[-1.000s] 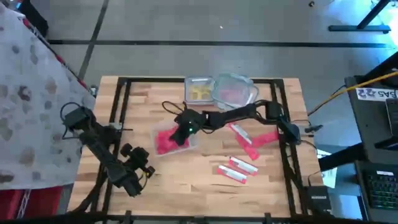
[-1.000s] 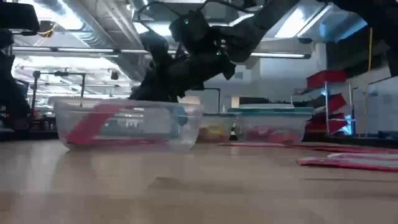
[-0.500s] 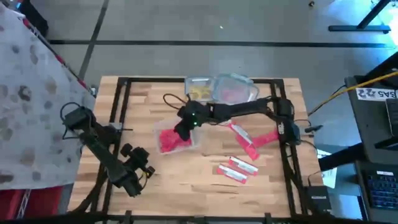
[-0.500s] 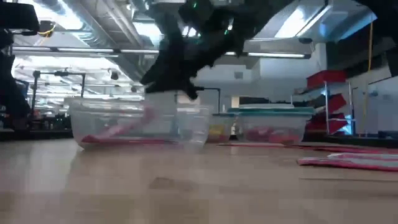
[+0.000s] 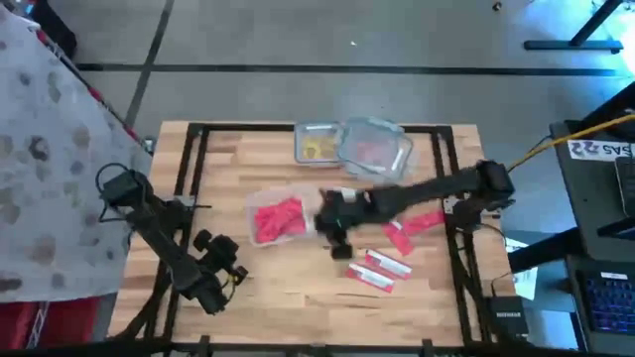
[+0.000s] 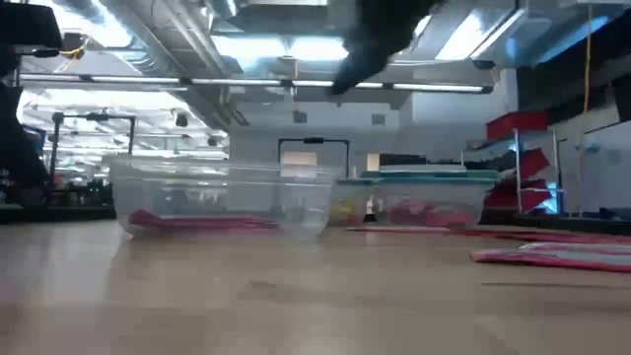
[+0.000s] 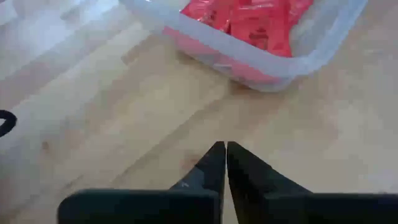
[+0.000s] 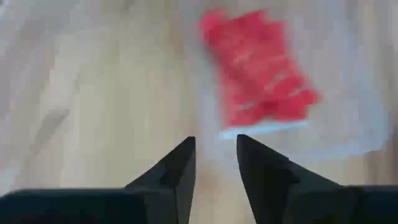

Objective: Sort candy
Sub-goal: Put the pink strip candy into the rectangular transparent bin

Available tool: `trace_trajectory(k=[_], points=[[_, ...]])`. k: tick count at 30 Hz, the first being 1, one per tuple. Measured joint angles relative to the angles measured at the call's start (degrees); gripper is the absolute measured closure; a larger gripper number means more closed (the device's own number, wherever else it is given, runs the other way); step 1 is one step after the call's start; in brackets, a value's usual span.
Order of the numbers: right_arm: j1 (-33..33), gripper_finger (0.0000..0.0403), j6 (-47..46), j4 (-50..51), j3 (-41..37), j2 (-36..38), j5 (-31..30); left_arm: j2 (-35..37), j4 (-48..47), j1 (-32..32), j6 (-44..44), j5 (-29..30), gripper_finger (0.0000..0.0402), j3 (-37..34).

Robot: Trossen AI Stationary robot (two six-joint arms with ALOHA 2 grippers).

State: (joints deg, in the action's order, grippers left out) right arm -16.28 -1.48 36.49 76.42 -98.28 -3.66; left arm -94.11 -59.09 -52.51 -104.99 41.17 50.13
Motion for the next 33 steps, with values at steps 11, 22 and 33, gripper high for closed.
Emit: trace_trajectory(k=[11, 22, 33], points=[[-13.73, 0.0297, -40.03, 12.88, -14.39, 1.71, -18.33, -0.01, 1.31, 0.55, 0.35, 3.60, 0.0402, 0.00], [-18.71, 0.0297, -66.00, 19.87, -30.48, 11.82, -19.24, 0.01, 5.03, 2.45, 6.38, 3.64, 0.0402, 0.00], [-18.60, 0.0297, -75.85, 2.77, -46.45, 20.82, -17.83, 0.01, 5.93, 3.89, 8.92, 3.64, 0.0402, 0.00]])
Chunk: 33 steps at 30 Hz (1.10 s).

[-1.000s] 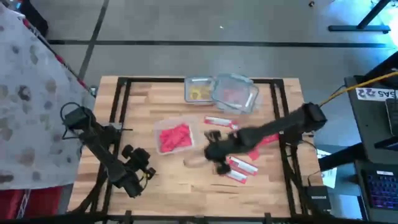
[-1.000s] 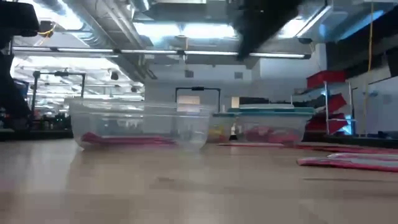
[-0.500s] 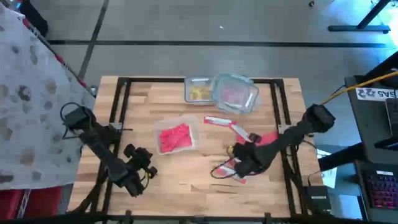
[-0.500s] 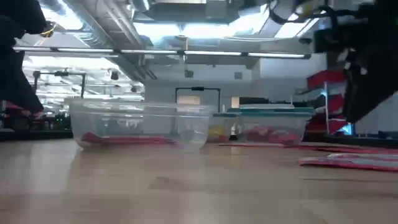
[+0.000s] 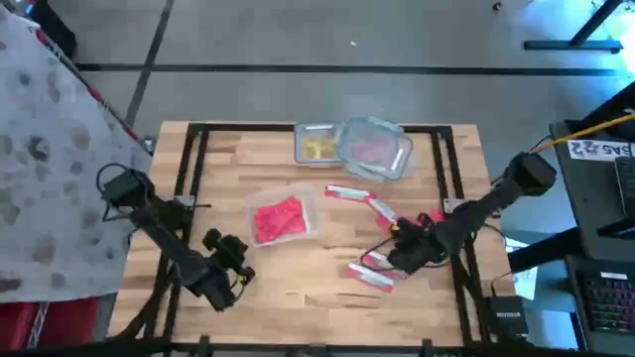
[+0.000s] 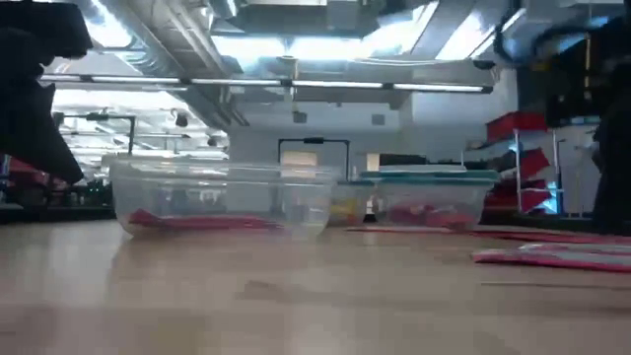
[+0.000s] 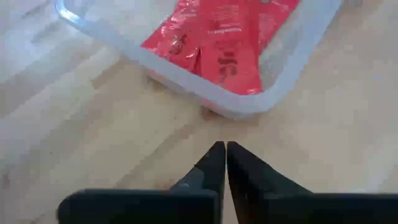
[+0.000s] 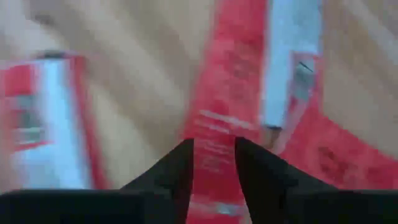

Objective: Sort candy
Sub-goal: Put the pink strip candy into the rectangular transparent bin

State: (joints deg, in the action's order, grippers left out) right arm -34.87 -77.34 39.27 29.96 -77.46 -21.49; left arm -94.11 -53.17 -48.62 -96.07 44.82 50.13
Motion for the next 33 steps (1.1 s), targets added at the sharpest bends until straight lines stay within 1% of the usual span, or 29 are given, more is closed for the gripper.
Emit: trace_trajectory(k=[3, 5, 7, 10, 11, 16, 19, 20, 24, 28, 30, 33], points=[[0.00, 0.0299, -0.76, -6.56, -3.29, 0.29, -0.41, -0.02, 0.13, -0.02, 0.11, -0.02, 0.0402, 0.00], [0.01, 0.0309, -0.69, -11.54, -4.41, 0.27, -0.98, -0.01, 0.13, -0.02, 0.10, -0.02, 0.0402, 0.00], [0.02, 0.0331, -0.70, -13.23, -4.71, 0.23, -1.08, -0.02, 0.13, -0.01, 0.05, -0.02, 0.0402, 0.00], [0.02, 0.0380, -0.21, -16.06, -4.84, 0.06, -0.85, 0.00, 0.15, 0.00, -0.04, -0.02, 0.0402, 0.00], [0.02, 0.0390, 0.45, -16.97, -4.88, 0.04, -0.46, 0.00, 0.14, -0.02, -0.10, -0.02, 0.0402, 0.00], [-0.02, 0.0397, 2.79, -19.14, -4.12, -0.28, -0.78, -0.01, 0.29, -0.02, -0.11, -0.03, 0.0402, 0.00], [-0.02, 0.0400, 6.74, -17.94, -1.21, -0.66, -2.56, -0.01, 0.29, -0.02, -0.13, -0.04, 0.0402, 0.00], [-0.02, 0.0401, 8.53, -17.78, 0.34, -0.60, -4.30, -0.01, 0.29, -0.02, -0.11, -0.04, 0.0402, 0.00], [0.38, 0.0403, 18.94, -17.82, 7.52, -0.49, -10.34, -0.01, 0.28, 0.02, -0.12, -0.04, 0.0402, 0.00], [4.39, 0.0402, 33.64, -18.95, 14.96, -0.47, -12.62, -0.02, 0.25, 0.02, 0.00, -0.04, 0.0402, 0.00], [8.00, 0.0402, 43.57, -20.31, 18.16, -0.95, -11.59, -0.01, 0.01, 0.02, 0.07, -0.09, 0.0402, 0.00], [14.49, 0.0402, 59.94, -25.62, 22.53, -2.51, -4.85, -0.02, -0.22, 0.02, 0.81, -0.22, 0.0402, 0.00]])
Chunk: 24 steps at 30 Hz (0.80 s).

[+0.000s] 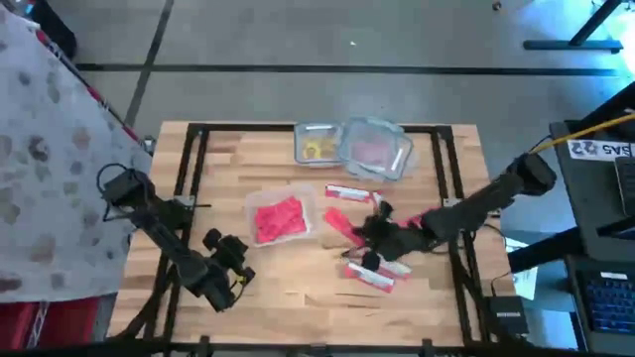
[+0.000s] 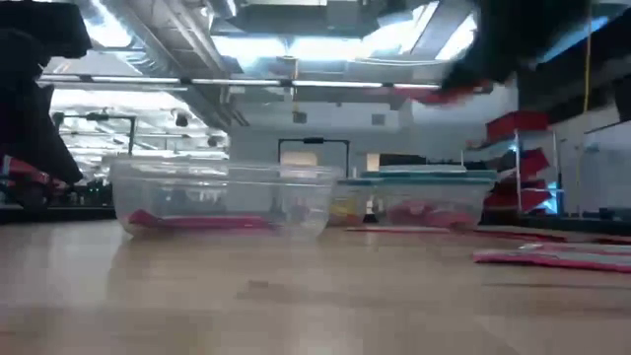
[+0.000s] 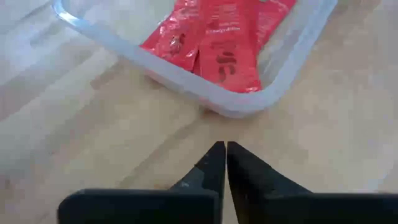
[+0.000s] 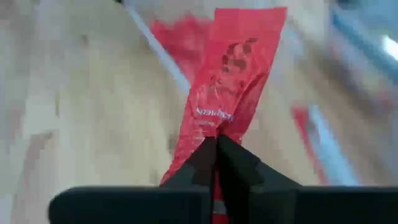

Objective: Sort candy
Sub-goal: Put the pink strip candy into the rectangular transparent bin

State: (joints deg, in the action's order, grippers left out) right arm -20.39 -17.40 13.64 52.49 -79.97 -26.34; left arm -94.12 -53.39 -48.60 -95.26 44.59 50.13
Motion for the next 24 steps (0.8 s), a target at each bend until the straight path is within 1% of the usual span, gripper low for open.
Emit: trace_trajectory(k=[2, 5, 9, 11, 15, 18, 21, 24], points=[[4.41, 0.0402, 9.92, -5.16, 2.85, -2.18, 6.23, 0.00, 0.06, 0.00, 0.92, -0.40, 0.0402, 0.00], [10.27, 0.0403, 21.97, -8.28, 7.56, -7.66, 14.27, 0.00, -0.01, 0.00, 1.18, -0.93, 0.0402, 0.00], [16.02, 0.0403, 29.98, -9.05, 16.25, -17.97, 21.98, 0.00, 0.06, -0.02, 1.18, -0.93, 0.0402, 0.00], [17.89, 0.0403, 32.95, -8.67, 21.44, -23.60, 24.63, 0.01, 0.30, 0.00, 1.10, -0.96, 0.0402, 0.00], [20.42, 0.0403, 39.23, -2.29, 31.82, -32.98, 26.61, 0.00, 0.52, -0.09, 0.64, -0.96, 0.0402, 0.00], [21.77, 0.0403, 43.81, 2.45, 37.50, -37.94, 27.46, 0.00, 0.64, -0.11, 0.22, -0.96, 0.0402, 0.00], [22.22, 0.0403, 49.35, 4.96, 40.58, -41.29, 27.56, 0.01, 0.65, -0.13, -0.36, -0.96, 0.0402, 0.00], [22.39, 0.0403, 56.03, 5.68, 41.30, -43.11, 29.70, 0.00, 0.75, -0.13, -0.49, -0.93, 0.0402, -0.01]])
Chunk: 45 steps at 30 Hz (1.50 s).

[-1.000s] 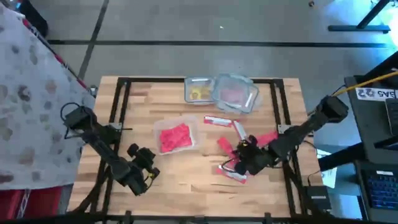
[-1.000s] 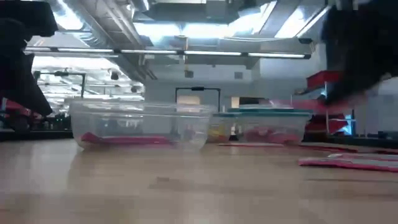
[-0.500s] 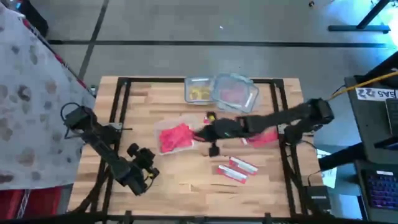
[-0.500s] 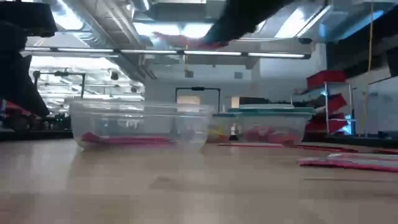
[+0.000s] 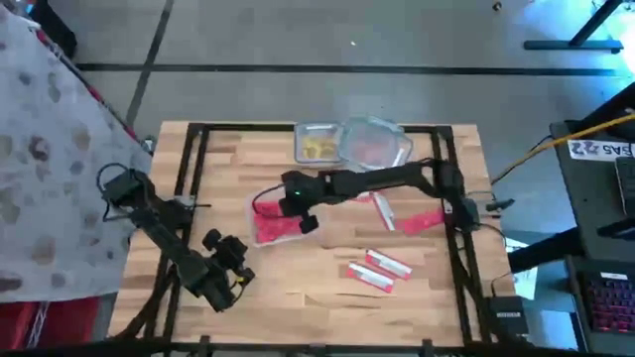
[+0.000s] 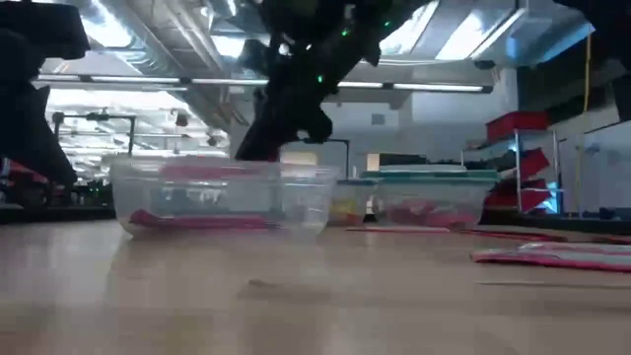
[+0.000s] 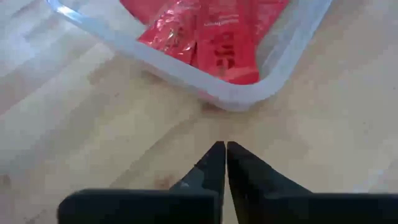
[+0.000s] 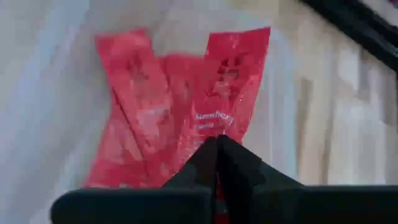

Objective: Sort candy
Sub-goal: Put the pink strip candy into the rectangular transparent bin

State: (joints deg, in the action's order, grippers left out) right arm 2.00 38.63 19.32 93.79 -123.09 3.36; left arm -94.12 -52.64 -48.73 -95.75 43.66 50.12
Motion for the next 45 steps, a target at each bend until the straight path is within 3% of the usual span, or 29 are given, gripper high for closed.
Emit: trace_trajectory(k=[7, 11, 16, 20, 28, 34, 41, 45], points=[[-0.15, 0.0394, 3.65, 0.53, 0.03, -0.90, -0.24, -0.01, 1.02, 0.04, 0.18, 0.00, 0.0402, -0.02], [-0.13, 0.0345, 3.27, -0.45, 0.03, -0.90, -2.67, -0.01, 0.96, 0.04, 0.20, 0.00, 0.0402, -0.02], [-1.23, 0.0270, -2.91, -0.45, 0.00, 1.09, -15.58, 0.01, 1.09, 0.04, 0.17, 0.00, 0.0402, -0.02], [-3.23, 0.0251, -8.94, 7.47, 0.04, 7.01, -12.83, 0.00, 1.68, 0.04, 0.16, -0.09, 0.0402, -0.02], [-10.22, 0.0287, -24.52, 39.50, -0.64, 16.89, -3.85, 0.01, 2.67, 0.04, 0.16, -0.17, 0.0402, -0.02], [-17.53, 0.0327, -35.63, 46.99, -9.54, 22.39, 9.45, 0.00, 2.75, 0.04, 0.26, -0.14, 0.0402, -0.02], [-22.40, 0.0358, -49.17, 53.87, -24.99, 26.97, 8.43, 0.00, 2.72, 0.00, 0.34, 0.24, 0.0402, -0.02], [-22.19, 0.0356, -51.21, 54.18, -34.64, 29.63, 5.73, 0.02, 2.76, 0.02, 1.22, 0.46, 0.0402, -0.02]])
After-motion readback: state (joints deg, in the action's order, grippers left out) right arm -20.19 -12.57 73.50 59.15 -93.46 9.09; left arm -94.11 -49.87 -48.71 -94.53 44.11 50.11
